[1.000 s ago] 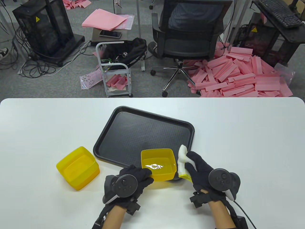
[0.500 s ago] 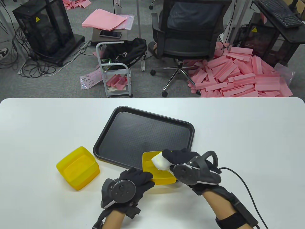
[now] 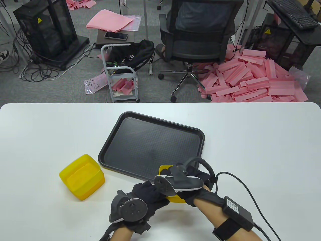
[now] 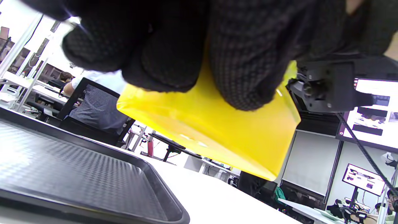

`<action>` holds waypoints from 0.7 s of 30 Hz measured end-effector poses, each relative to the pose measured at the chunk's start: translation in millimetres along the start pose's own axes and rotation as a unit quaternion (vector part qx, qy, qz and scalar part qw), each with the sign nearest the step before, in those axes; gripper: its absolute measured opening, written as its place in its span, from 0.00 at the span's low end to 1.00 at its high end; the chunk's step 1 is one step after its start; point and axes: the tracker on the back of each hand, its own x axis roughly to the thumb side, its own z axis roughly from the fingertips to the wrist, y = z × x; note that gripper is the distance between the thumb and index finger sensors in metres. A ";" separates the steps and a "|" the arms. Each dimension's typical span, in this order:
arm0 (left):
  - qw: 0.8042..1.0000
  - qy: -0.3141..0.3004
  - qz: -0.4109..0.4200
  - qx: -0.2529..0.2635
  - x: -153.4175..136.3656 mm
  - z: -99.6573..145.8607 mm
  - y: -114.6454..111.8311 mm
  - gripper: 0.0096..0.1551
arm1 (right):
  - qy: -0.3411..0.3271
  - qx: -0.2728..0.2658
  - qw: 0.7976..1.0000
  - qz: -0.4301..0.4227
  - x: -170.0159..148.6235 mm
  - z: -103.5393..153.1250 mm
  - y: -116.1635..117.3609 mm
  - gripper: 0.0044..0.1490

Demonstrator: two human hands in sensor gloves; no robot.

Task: Wipe plastic food containers with dish cloth

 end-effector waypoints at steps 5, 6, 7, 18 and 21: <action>1.000 -0.030 -0.002 -0.004 11.7 -0.8 -4.5 0.21 | 0.040 -0.033 0.999 0.012 -4.3 -3.9 -6.8 0.34; 0.999 -0.033 -0.008 0.005 14.0 -0.2 -4.3 0.21 | 0.052 -0.025 0.998 0.017 -3.6 -4.1 -7.2 0.34; 0.999 -0.031 -0.014 0.013 15.1 0.3 -4.0 0.21 | 0.057 -0.024 0.998 0.026 -3.2 -4.3 -7.3 0.34; 0.998 -0.032 -0.026 0.049 15.7 1.9 -1.8 0.21 | 0.101 -0.031 0.991 0.080 -15.3 -13.0 3.7 0.32; 0.998 -0.019 -0.020 0.054 10.2 2.6 -0.5 0.21 | 0.107 -0.030 0.990 0.088 -20.4 -13.9 10.2 0.32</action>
